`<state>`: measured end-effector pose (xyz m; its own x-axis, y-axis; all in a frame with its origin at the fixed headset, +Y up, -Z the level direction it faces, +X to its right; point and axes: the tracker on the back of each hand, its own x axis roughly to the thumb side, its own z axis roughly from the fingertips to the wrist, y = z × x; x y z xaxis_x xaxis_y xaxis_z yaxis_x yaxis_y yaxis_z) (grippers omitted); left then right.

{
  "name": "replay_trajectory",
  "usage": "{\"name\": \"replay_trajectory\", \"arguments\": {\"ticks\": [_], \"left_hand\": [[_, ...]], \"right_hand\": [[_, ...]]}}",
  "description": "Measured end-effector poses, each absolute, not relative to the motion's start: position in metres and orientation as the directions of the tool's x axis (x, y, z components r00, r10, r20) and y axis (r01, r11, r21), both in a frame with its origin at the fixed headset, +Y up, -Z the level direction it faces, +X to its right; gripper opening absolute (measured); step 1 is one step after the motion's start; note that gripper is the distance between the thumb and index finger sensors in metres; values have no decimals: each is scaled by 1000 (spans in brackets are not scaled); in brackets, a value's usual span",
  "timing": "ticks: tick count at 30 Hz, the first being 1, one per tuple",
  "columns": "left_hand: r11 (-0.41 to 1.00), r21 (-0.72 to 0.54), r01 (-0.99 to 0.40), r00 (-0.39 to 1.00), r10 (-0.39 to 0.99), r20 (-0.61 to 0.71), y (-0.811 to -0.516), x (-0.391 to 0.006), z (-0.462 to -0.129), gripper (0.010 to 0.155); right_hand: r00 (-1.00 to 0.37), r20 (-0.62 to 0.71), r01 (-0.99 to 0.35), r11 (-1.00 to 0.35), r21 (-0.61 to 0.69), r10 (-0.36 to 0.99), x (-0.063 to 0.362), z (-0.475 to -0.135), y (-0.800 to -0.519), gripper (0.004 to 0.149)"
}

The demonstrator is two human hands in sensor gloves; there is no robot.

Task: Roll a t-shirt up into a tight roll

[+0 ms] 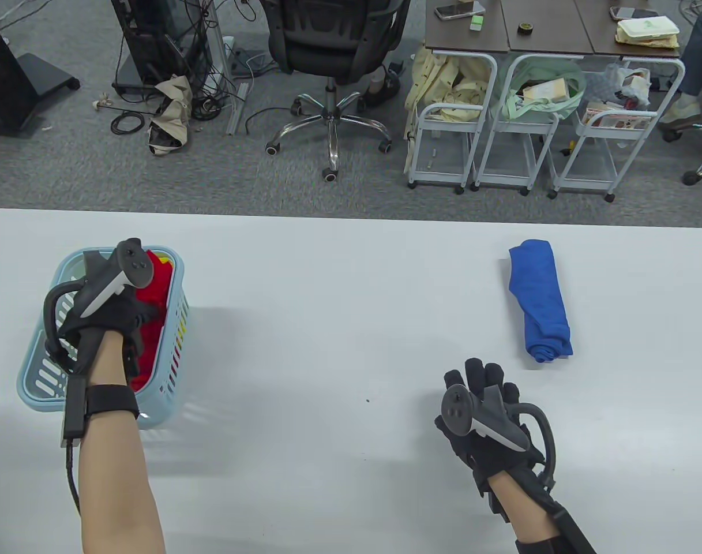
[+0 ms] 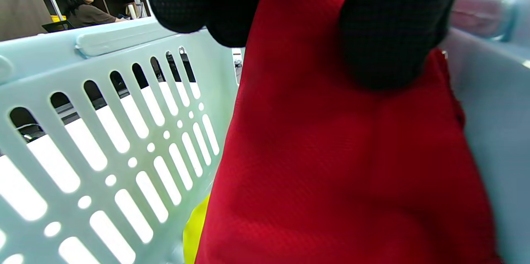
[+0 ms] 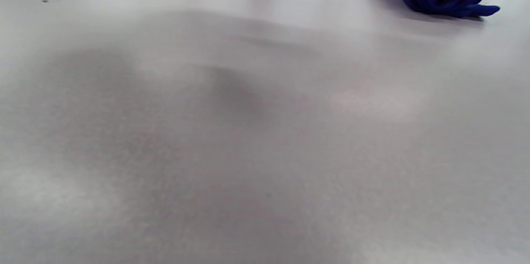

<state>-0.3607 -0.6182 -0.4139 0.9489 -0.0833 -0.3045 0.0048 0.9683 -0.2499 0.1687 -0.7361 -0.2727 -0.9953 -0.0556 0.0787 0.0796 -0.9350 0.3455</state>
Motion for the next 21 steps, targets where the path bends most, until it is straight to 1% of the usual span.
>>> {"name": "replay_trajectory", "arguments": {"ticks": [2,4,6,7,11,14,19,20,21], "left_hand": [[970,-243,1,950,-77,-302,-619,-361,-413,92],[965,-261,-38,958,-39,-285,-619,-361,-410,82],[968,-244,-62,965,-4,-261,-617,-360,-407,77],[972,-231,-47,967,-14,-256,-615,-360,-405,75],[993,-114,-11,974,-15,-228,-601,-356,-392,73],[997,-27,-77,979,71,-191,-585,-354,-380,73],[989,146,4,986,21,-166,-550,-340,-357,73],[983,178,31,986,-1,-166,-541,-335,-352,73],[973,213,91,983,-54,-173,-531,-327,-345,73]], "right_hand": [[-995,82,79,-934,349,-53,168,-273,-736,77],[-995,87,74,-932,355,-46,167,-272,-737,77],[-995,88,72,-932,355,-43,167,-273,-737,77],[-995,89,71,-932,356,-42,167,-273,-737,77],[-995,90,66,-931,359,-36,167,-273,-737,77],[-994,104,58,-930,363,-21,165,-273,-737,77],[-993,121,50,-927,371,-6,163,-271,-736,77],[-993,122,48,-929,367,-3,163,-270,-735,77],[-992,123,44,-931,363,1,163,-269,-734,77]]}}
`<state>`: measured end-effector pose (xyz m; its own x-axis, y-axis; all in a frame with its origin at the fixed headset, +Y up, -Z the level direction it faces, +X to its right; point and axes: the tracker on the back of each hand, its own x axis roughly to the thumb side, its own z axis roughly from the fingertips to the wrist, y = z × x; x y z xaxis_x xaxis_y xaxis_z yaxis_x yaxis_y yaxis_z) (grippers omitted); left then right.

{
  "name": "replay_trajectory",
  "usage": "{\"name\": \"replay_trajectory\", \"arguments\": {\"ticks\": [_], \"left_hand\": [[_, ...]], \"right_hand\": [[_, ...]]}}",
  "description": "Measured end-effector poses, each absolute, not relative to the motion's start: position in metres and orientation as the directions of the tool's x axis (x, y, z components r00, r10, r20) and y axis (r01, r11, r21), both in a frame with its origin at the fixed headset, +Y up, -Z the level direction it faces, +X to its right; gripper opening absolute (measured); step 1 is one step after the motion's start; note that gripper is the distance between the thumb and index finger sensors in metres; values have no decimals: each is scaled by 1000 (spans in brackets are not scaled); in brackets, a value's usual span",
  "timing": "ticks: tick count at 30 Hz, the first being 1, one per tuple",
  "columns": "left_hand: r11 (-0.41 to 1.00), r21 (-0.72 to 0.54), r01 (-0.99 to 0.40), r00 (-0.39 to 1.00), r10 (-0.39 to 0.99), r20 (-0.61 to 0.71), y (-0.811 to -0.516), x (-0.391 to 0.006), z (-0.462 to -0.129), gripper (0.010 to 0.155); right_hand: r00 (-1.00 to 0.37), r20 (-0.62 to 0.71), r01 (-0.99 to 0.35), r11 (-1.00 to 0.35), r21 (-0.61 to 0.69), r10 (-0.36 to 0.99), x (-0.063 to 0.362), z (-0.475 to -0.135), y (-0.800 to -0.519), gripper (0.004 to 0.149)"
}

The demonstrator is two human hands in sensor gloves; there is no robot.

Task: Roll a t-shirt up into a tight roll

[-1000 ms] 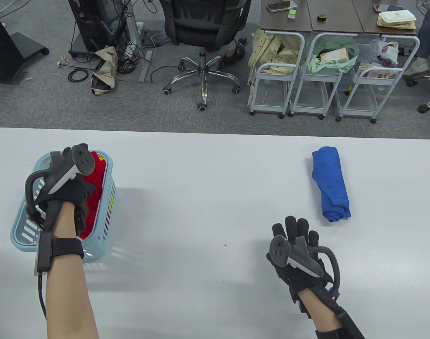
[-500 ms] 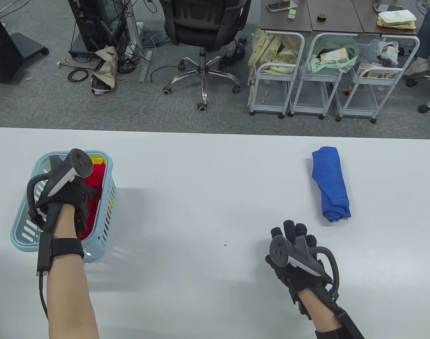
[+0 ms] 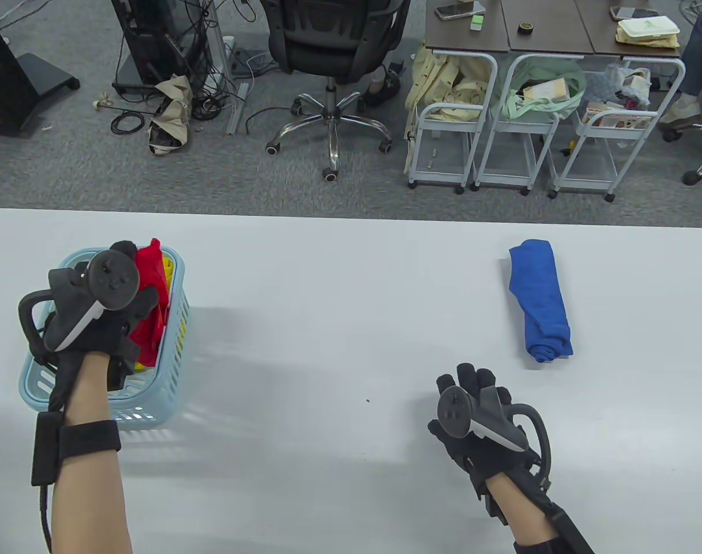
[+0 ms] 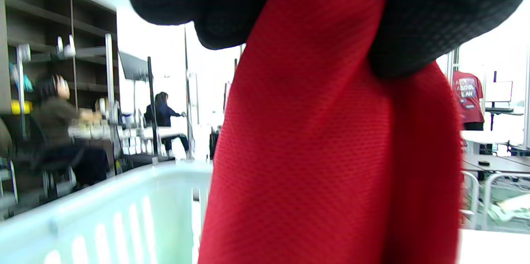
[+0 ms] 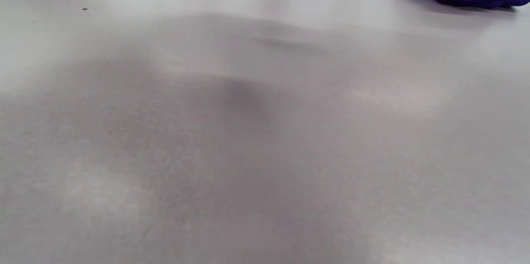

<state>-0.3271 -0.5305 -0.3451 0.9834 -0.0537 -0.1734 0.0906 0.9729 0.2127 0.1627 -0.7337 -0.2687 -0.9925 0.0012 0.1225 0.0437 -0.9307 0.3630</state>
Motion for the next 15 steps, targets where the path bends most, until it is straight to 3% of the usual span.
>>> {"name": "replay_trajectory", "arguments": {"ticks": [2,9,15], "left_hand": [[951,274,144,980,-99,-170,-514,-315,-334,73],[894,431,124,992,-101,-77,-471,-271,-301,74],[884,462,-77,992,19,129,-461,-234,-284,74]], "right_hand": [[-992,125,36,-933,359,10,163,-267,-732,78],[-991,128,15,-942,336,30,164,-263,-725,77],[-992,121,-1,-945,328,43,167,-263,-723,78]]}}
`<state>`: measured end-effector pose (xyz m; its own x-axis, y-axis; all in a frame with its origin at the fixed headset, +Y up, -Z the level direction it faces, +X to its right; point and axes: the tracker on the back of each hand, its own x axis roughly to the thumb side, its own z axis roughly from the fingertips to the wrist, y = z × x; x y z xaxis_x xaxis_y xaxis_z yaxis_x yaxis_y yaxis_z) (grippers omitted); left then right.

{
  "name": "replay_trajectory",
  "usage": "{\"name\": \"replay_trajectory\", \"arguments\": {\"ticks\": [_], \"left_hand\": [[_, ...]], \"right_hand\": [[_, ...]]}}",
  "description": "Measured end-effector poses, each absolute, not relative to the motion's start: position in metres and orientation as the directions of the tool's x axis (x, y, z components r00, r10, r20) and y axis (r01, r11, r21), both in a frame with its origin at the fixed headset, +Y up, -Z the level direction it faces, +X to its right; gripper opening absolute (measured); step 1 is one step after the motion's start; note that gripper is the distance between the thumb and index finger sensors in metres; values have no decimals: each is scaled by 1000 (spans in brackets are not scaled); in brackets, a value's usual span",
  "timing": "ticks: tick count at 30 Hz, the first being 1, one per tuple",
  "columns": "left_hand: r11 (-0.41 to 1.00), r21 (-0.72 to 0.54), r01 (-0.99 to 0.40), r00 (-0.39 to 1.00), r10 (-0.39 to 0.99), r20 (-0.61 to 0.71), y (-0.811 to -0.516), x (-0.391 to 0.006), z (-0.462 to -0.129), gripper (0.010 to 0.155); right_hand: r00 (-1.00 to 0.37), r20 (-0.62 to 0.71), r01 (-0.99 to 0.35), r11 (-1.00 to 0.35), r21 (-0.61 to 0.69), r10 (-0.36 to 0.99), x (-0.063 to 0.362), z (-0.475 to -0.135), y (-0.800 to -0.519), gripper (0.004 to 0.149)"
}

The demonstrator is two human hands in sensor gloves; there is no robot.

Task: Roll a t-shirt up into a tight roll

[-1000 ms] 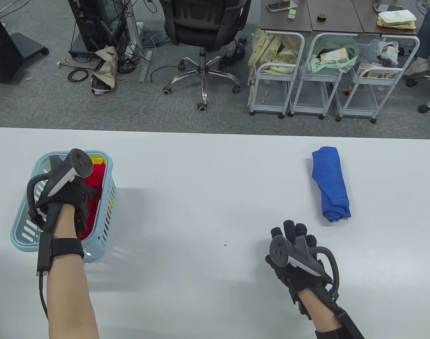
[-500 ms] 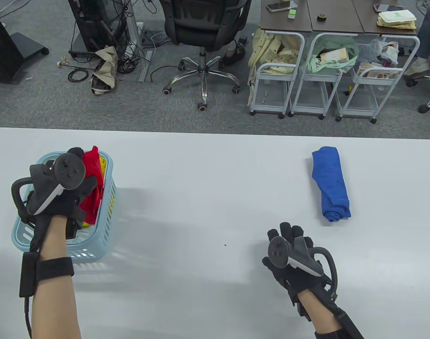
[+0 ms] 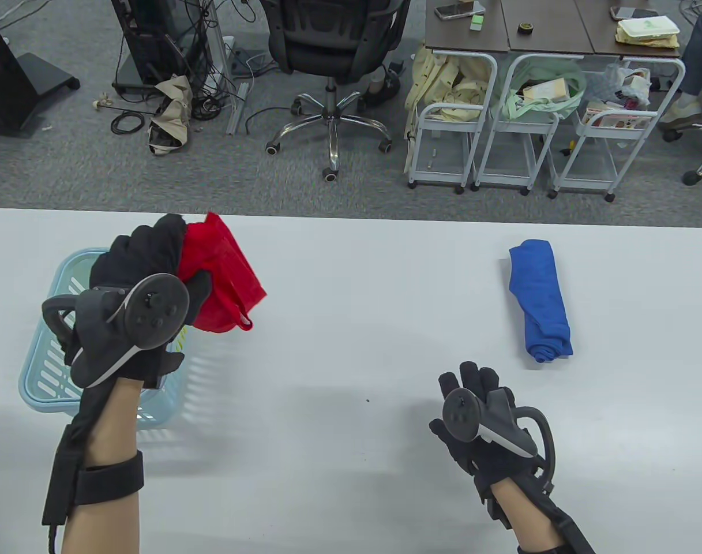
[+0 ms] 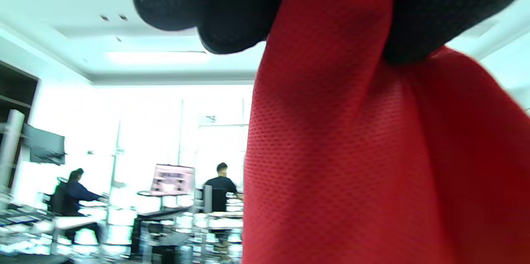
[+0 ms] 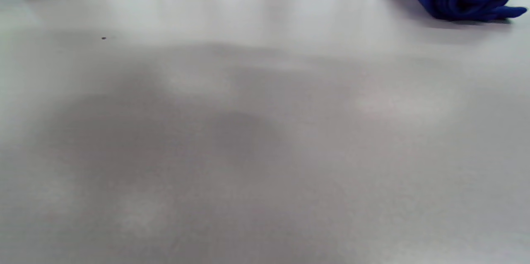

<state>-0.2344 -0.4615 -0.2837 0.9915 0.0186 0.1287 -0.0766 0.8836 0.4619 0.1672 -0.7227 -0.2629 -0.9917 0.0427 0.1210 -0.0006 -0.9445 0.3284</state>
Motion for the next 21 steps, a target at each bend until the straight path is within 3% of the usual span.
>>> {"name": "replay_trajectory", "arguments": {"ticks": [5,7,9,11,15,19,21], "left_hand": [[912,242,-332,900,230,370,-511,-193,-286,74],[909,62,-412,828,345,442,-550,-173,-290,75],[870,-138,-473,764,484,427,-590,-157,-298,75],[880,-304,-366,828,456,325,-630,-146,-307,77],[961,-236,-145,945,205,253,-685,-134,-306,80],[899,-409,-156,904,296,308,-725,-107,-288,78],[877,-478,-50,911,236,338,-749,-98,-283,82]], "right_hand": [[-992,106,-28,-941,337,67,172,-264,-723,77],[-994,93,-29,-939,342,65,175,-265,-725,77],[-994,82,-35,-938,345,67,177,-266,-726,77],[-995,77,-36,-937,348,67,178,-266,-727,77],[-995,79,-29,-933,358,61,178,-267,-730,76],[-973,160,-86,-908,411,164,164,-265,-733,70],[-958,219,-75,-903,423,183,150,-261,-735,68]]}}
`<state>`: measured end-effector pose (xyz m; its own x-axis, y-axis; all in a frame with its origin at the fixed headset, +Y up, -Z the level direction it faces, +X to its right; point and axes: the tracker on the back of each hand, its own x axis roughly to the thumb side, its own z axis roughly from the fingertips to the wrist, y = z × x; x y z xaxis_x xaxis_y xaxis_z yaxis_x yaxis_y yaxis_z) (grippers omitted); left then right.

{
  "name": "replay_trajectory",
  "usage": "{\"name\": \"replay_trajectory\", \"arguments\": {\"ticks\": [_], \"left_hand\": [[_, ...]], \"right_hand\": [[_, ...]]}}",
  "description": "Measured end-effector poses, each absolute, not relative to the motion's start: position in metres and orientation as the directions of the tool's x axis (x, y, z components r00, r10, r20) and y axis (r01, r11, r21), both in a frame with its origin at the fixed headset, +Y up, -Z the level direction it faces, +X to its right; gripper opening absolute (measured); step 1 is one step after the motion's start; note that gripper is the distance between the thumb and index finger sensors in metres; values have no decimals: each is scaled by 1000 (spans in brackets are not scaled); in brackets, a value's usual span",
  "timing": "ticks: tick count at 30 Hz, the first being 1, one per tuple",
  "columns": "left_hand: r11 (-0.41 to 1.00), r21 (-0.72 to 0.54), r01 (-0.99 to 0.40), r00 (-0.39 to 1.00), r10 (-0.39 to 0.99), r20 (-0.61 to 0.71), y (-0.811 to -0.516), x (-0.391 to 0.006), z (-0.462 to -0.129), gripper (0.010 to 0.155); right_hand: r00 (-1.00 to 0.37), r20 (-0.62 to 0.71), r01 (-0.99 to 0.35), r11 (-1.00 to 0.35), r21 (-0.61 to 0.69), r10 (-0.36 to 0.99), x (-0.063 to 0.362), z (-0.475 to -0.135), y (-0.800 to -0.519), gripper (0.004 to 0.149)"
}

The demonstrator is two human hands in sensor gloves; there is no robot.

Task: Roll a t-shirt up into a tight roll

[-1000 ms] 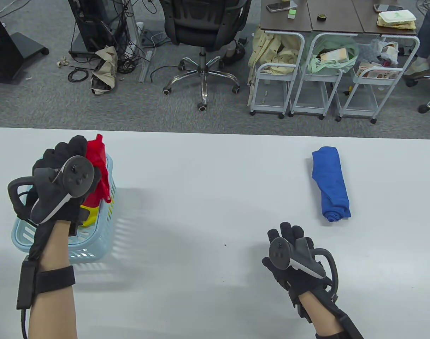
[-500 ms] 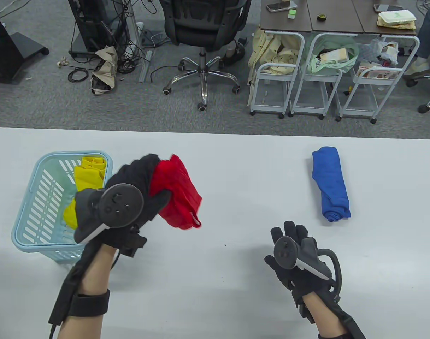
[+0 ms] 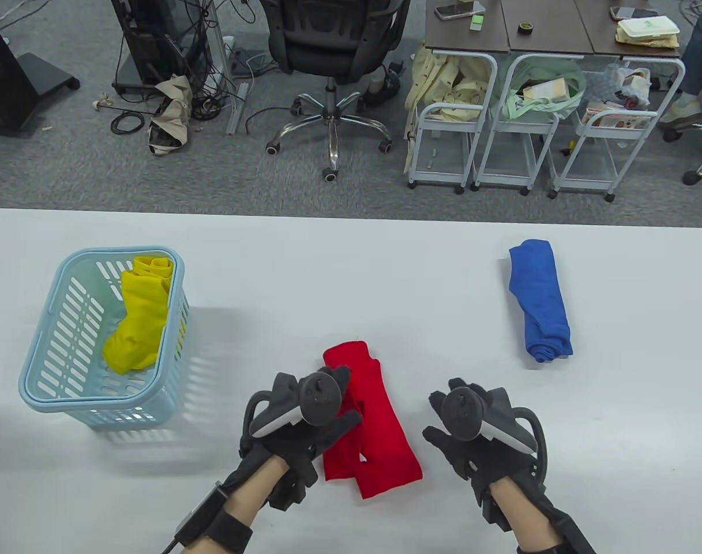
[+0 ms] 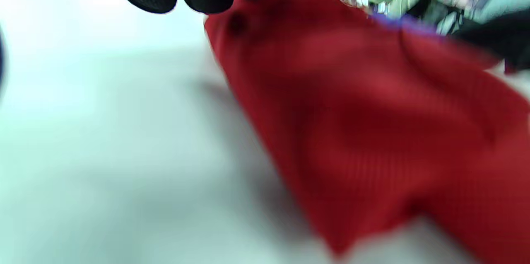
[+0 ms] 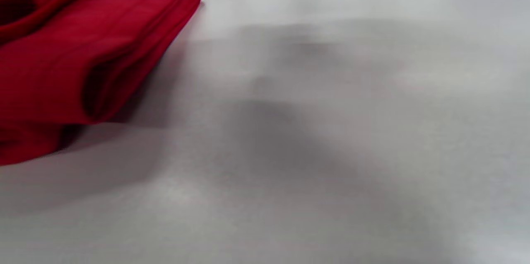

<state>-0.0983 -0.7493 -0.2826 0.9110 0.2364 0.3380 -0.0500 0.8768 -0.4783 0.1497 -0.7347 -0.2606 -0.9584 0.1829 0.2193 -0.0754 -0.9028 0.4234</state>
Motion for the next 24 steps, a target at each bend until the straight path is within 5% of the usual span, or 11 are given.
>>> {"name": "replay_trajectory", "arguments": {"ticks": [5,8,12,17,21,22,24], "left_hand": [[887,-455,77,901,134,412,-770,-93,-268,90],[897,-431,101,894,109,435,-771,-88,-263,89],[911,-368,188,901,-10,434,-771,-93,-265,82],[904,-325,278,905,-133,403,-772,-107,-272,68],[874,-338,349,913,-236,333,-766,-127,-284,65],[875,-331,354,919,-259,298,-763,-136,-289,66],[893,-269,360,928,-311,206,-752,-154,-297,65]], "right_hand": [[-949,283,-3,-901,434,139,117,-257,-747,68],[-954,265,-17,-910,414,138,96,-258,-753,47],[-958,262,-4,-919,395,117,102,-262,-748,40],[-985,91,-92,-894,439,146,165,-276,-737,40],[-971,-197,24,-881,473,-133,236,-276,-723,40],[-928,-302,70,-900,429,-216,249,-273,-713,41],[-934,-329,28,-946,323,-140,254,-271,-698,53]]}}
